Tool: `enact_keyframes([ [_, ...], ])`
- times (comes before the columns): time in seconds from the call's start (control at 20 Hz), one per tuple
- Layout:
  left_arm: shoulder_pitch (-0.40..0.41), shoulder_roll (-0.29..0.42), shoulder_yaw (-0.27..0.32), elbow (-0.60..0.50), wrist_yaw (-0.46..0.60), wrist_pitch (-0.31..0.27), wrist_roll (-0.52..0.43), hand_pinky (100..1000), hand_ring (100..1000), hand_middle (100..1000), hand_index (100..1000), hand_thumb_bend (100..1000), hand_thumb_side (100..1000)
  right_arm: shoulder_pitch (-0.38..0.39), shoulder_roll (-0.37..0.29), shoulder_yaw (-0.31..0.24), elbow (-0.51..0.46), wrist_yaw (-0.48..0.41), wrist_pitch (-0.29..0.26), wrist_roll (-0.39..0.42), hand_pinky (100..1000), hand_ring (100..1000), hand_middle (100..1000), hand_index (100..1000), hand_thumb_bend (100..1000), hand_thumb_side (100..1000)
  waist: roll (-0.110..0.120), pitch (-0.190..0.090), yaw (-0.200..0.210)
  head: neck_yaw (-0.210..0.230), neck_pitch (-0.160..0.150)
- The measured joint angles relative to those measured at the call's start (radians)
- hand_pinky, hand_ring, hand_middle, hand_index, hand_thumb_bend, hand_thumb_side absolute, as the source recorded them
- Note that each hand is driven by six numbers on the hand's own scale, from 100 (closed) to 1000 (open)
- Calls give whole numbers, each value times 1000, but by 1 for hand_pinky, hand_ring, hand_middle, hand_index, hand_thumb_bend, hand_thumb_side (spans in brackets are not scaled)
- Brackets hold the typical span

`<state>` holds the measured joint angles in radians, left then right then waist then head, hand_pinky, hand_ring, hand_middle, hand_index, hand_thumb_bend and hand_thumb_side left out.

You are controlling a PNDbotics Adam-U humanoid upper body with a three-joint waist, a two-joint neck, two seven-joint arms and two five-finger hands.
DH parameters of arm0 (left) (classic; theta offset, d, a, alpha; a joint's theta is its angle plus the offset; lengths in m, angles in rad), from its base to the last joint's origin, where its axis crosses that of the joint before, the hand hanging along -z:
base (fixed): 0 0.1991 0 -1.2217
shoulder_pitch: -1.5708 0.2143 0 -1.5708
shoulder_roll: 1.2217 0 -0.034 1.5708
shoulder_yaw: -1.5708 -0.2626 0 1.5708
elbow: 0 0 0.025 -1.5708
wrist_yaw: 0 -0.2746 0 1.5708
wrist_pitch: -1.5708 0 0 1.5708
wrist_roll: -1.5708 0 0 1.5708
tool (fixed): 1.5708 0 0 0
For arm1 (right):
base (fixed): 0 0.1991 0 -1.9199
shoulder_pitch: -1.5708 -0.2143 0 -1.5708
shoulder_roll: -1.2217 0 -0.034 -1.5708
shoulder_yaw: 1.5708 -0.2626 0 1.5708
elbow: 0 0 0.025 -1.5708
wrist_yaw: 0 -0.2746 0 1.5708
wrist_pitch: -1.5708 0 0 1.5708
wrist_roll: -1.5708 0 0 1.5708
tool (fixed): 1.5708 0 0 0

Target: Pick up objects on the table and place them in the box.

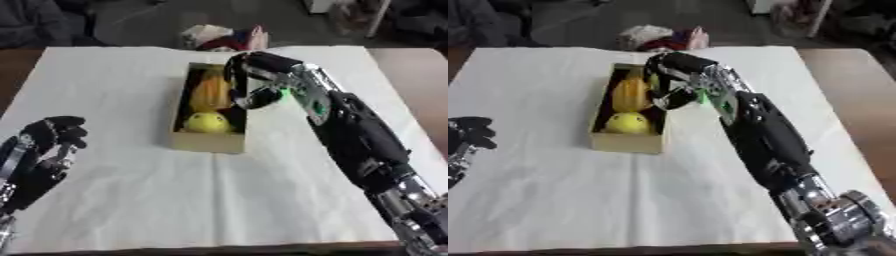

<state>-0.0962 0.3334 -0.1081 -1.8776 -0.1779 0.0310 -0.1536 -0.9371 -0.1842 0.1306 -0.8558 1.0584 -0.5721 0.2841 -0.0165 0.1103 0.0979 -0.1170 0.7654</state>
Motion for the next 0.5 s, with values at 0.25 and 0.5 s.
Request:
enact_keyframes([
  [0.25,1,0,0,5,0,-3,-4,767,591,599,770,100,639,0,-21,-14,-12,48,-34,3,869,877,872,955,115,482,-4,1,-5,1,0],
  [0.5,5,-1,0,5,0,-3,-6,770,592,600,771,100,647,-19,-61,-95,33,55,11,1,883,907,928,992,100,507,-3,2,-5,2,0],
])
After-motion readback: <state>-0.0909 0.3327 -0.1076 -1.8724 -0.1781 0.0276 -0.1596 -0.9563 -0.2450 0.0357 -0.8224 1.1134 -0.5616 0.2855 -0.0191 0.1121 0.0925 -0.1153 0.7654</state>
